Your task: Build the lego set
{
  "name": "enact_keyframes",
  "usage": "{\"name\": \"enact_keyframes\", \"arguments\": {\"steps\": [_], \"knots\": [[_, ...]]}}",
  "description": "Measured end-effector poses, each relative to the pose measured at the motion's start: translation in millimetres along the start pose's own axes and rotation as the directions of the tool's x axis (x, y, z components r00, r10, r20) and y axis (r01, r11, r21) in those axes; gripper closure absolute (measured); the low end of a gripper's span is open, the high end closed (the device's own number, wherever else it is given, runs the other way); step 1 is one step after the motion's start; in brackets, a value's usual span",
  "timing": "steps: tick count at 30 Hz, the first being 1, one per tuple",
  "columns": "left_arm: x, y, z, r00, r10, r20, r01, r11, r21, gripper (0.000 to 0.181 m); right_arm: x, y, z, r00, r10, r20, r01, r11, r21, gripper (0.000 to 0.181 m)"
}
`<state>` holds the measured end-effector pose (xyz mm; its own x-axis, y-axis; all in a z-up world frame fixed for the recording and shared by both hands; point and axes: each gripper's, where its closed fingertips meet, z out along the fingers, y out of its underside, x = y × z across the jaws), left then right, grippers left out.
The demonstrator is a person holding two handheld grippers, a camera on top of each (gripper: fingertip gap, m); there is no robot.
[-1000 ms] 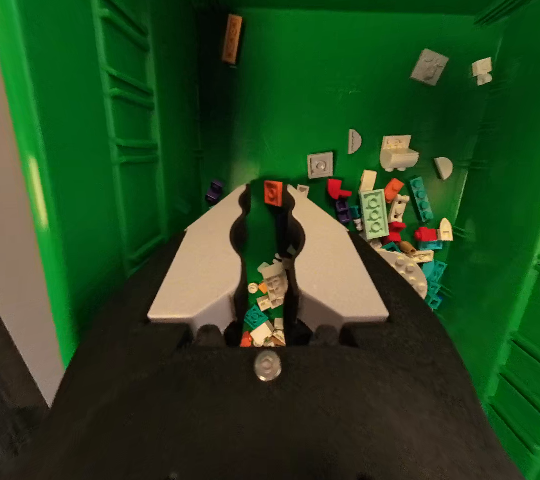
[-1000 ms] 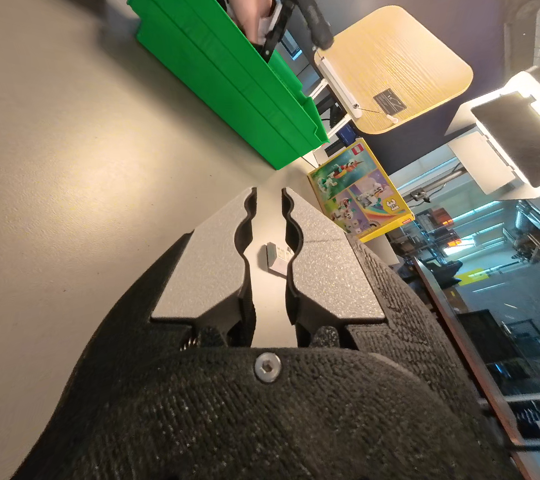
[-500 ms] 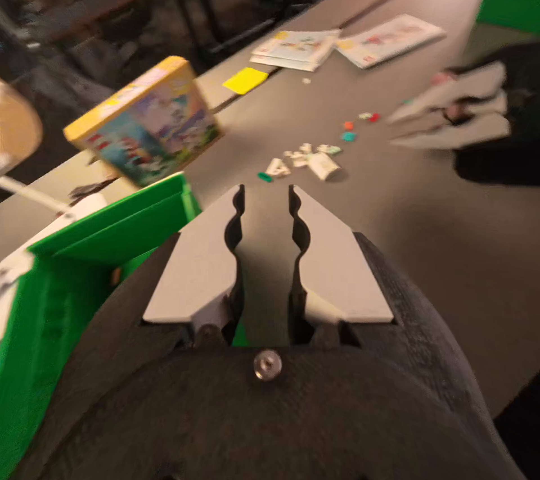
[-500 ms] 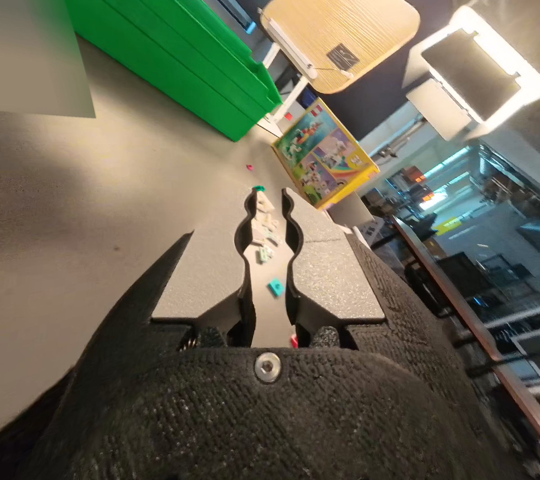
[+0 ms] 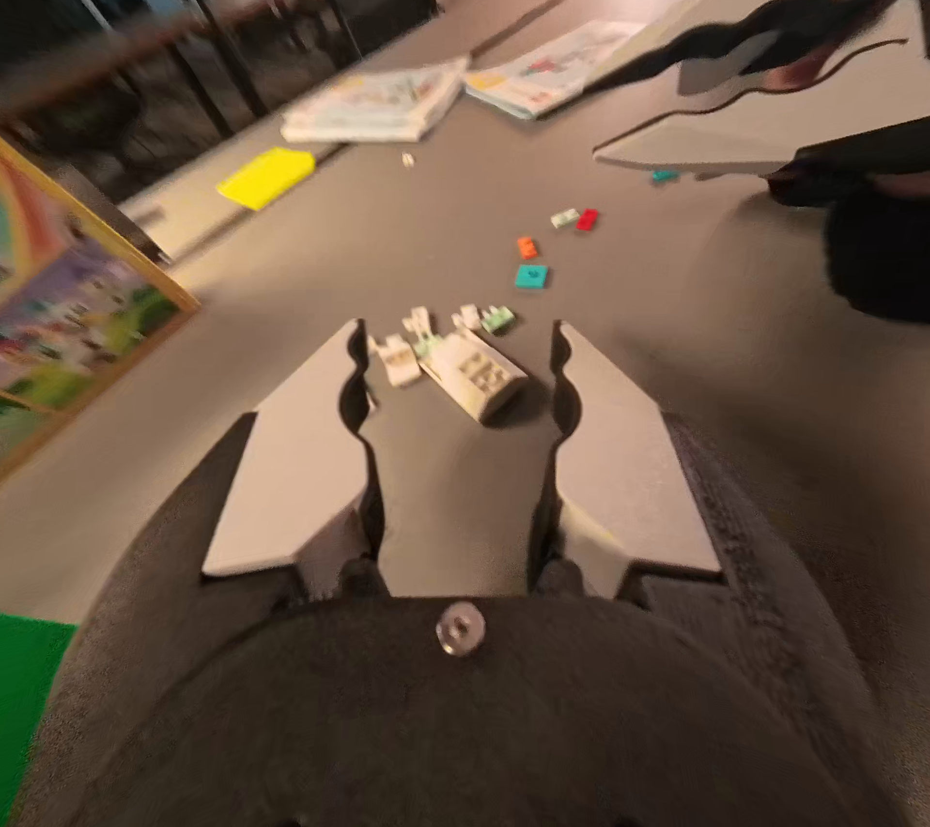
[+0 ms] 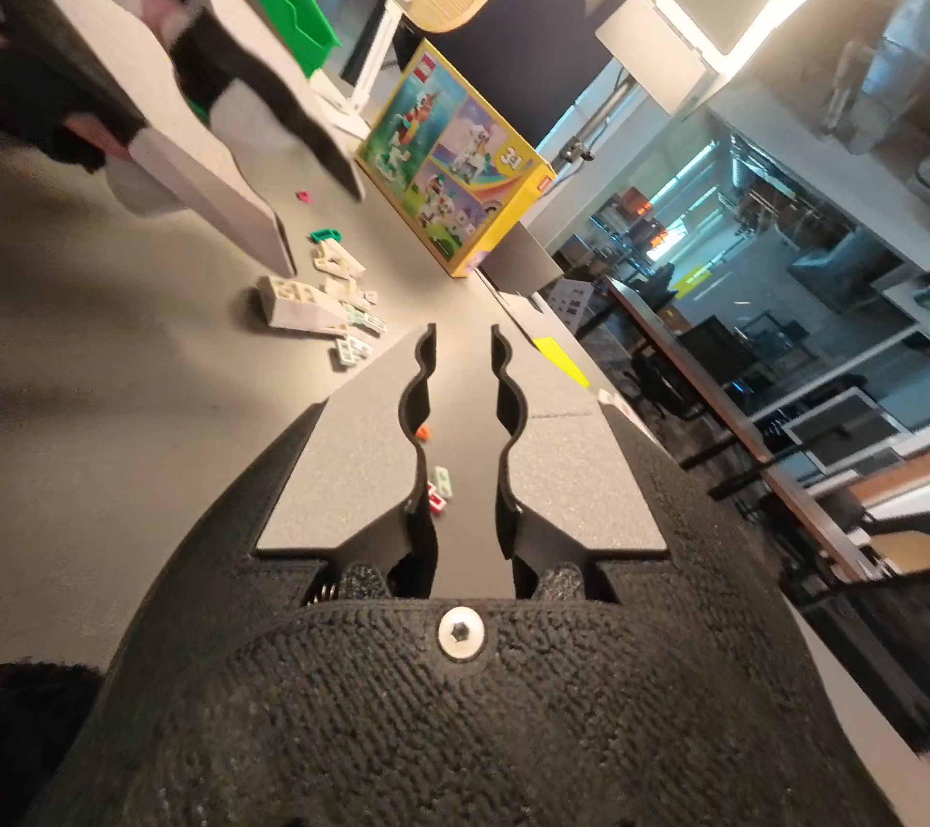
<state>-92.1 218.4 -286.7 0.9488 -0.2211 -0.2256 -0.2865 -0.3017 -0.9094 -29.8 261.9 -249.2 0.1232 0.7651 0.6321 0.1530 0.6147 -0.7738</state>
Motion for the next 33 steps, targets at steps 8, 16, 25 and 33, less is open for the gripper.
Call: {"name": "enact_keyframes", "arguments": {"steps": [8,16,25,33], "knots": [[15,-34,6,0.924,0.356,0.140,-0.380,0.899,0.218,0.121,23,51,-3,0.989,0.145,-0.043,-0.151,0.961,-0.230,0.164],[19,-38,-4,0.947,0.310,0.091,-0.323,0.904,0.282,0.129,56,51,-9,0.965,0.171,-0.201,-0.202,0.969,-0.145,0.161],[19,-40,-10,0.961,0.268,0.073,-0.277,0.908,0.314,0.132,85,58,-21,0.918,0.212,-0.334,-0.259,0.960,-0.103,0.158],[8,-44,-11,0.979,0.193,0.069,-0.205,0.918,0.338,0.135,90,70,-2,0.947,0.146,-0.285,-0.192,0.971,-0.140,0.159]]}}
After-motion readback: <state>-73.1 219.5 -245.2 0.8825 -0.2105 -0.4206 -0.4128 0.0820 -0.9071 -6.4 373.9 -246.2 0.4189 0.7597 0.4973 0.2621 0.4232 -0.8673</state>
